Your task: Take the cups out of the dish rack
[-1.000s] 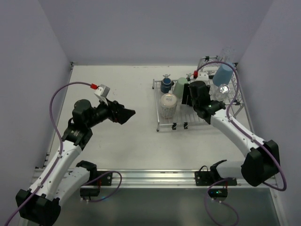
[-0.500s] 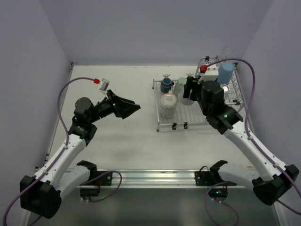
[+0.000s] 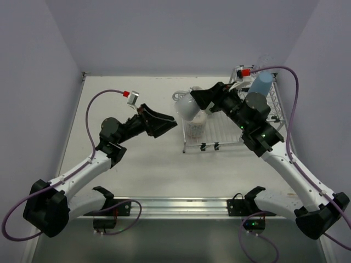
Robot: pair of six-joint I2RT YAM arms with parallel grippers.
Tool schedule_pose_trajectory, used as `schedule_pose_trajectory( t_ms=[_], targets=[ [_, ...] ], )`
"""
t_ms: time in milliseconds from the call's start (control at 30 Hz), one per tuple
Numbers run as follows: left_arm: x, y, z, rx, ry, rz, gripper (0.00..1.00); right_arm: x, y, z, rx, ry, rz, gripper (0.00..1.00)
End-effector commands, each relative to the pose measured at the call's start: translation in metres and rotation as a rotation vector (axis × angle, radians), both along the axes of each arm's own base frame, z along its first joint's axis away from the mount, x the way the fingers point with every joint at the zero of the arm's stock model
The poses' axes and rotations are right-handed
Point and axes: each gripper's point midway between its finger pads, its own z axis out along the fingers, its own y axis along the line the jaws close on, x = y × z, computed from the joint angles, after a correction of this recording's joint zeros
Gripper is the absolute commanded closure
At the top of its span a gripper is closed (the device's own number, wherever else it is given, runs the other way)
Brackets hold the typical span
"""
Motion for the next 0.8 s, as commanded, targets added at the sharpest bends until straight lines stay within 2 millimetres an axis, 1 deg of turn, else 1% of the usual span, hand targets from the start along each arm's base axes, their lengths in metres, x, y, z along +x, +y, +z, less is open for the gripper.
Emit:
schedule_pose_trajectory(
  t_ms=[0, 67, 133, 167, 200, 300, 333, 367, 400, 433, 467, 533, 567, 600, 633, 667, 700, 767],
  targets=[
    [-0.001, 0.005, 0.035, -0.122, -0.100, 0.031, 0.14, -0.021, 0.016, 0.047, 0.167, -0.092, 0.133, 0.75],
    [0.000, 0.005, 0.041, -0.143, -0.115, 0.035, 0.15, -0.020, 0.017, 0.043, 0.167, -0.083, 0.137, 0.75],
    [0.004, 0.002, 0.039, -0.140, -0.109, 0.037, 0.23, -0.020, 0.018, 0.038, 0.164, -0.074, 0.140, 0.75],
    [0.006, 0.001, 0.039, -0.142, -0.104, 0.040, 0.29, -0.019, 0.019, 0.033, 0.169, -0.060, 0.144, 0.75],
    [0.007, -0.001, 0.039, -0.148, -0.095, 0.034, 0.32, -0.019, 0.020, 0.031, 0.171, -0.060, 0.148, 0.75],
    [0.011, -0.006, 0.039, -0.161, -0.092, 0.016, 0.39, -0.017, 0.025, 0.019, 0.180, -0.030, 0.159, 0.75],
    [0.013, -0.010, 0.035, -0.156, -0.082, 0.011, 0.41, -0.016, 0.026, 0.017, 0.183, -0.023, 0.164, 0.76],
    [0.015, -0.011, 0.037, -0.161, -0.080, 0.010, 0.46, -0.016, 0.029, 0.012, 0.185, -0.008, 0.177, 0.76],
    [0.016, -0.013, 0.035, -0.160, -0.072, 0.008, 0.49, -0.016, 0.030, 0.011, 0.190, -0.009, 0.179, 0.76],
    [0.015, -0.012, 0.037, -0.171, -0.082, 0.008, 0.54, -0.015, 0.030, 0.010, 0.195, -0.005, 0.181, 0.76],
    [0.017, -0.011, 0.038, -0.176, -0.082, 0.020, 0.64, -0.014, 0.031, 0.006, 0.196, 0.003, 0.180, 0.76],
    [0.016, -0.009, 0.040, -0.180, -0.087, 0.031, 0.74, -0.012, 0.031, 0.003, 0.198, 0.006, 0.173, 0.76],
    [0.018, -0.007, 0.040, -0.181, -0.083, 0.048, 0.82, -0.012, 0.031, -0.001, 0.196, 0.014, 0.174, 0.76],
    [0.018, -0.005, 0.044, -0.179, -0.101, 0.066, 0.85, -0.012, 0.032, -0.002, 0.199, 0.015, 0.176, 0.77],
    [0.021, -0.005, 0.040, -0.162, -0.086, 0.081, 0.89, -0.012, 0.033, -0.005, 0.197, 0.020, 0.180, 0.77],
    [0.024, -0.002, 0.041, -0.154, -0.100, 0.111, 0.99, -0.012, 0.034, -0.010, 0.197, 0.032, 0.184, 0.77],
    [0.023, 0.001, 0.046, -0.156, -0.117, 0.126, 1.00, -0.012, 0.036, -0.013, 0.197, 0.039, 0.190, 0.77],
    [0.029, 0.005, 0.043, -0.118, -0.123, 0.181, 1.00, -0.010, 0.039, -0.029, 0.192, 0.075, 0.199, 0.75]
  ],
)
